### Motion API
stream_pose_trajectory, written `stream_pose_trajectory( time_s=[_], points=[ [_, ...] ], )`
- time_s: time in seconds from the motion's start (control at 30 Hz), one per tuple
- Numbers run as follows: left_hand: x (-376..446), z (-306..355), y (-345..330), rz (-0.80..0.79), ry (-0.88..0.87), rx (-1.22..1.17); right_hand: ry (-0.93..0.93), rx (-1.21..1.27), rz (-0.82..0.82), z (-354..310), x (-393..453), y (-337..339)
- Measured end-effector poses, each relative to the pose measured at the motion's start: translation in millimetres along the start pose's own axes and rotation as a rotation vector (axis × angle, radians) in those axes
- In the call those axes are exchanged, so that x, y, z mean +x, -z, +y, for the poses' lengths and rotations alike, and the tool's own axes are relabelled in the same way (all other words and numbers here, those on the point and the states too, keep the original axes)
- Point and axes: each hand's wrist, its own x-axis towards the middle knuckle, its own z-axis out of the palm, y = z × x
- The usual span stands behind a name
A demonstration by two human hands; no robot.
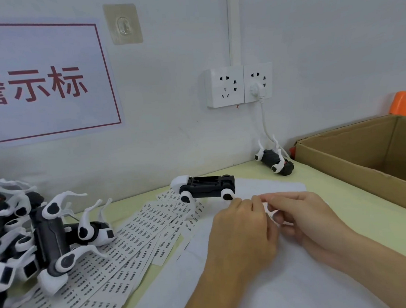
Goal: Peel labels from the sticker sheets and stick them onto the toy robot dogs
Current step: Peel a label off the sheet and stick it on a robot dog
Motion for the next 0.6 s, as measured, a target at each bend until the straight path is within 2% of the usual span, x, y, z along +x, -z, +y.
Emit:
stream_pose_trajectory(
  time_s=[0.07, 0.17, 0.3, 0.43, 0.6],
  points=[
    [2.2, 0.6, 3.2, -0.007, 0.082, -0.122, -0.001, 0.050, 0.058, -2.2, 1.1, 1.1],
    [10.9, -8.2, 9.1, 0.104, 0.283, -0.330, -0.031, 0.107, 0.093, -6.5, 0.8, 1.4],
    [22.5, -33.9, 12.9, 0.227, 0.462, -0.328, -0.075, 0.126, 0.074, -9.7, -0.8, 1.6],
    [24.7, -55.1, 16.1, 0.208, 0.543, -0.286, -0.091, 0.111, 0.061, -9.8, -1.8, 1.8],
    [27.6, -60.3, 23.1, 0.112, 0.599, -0.264, -0.096, 0.110, 0.043, -9.5, -2.3, 1.0]
  ],
)
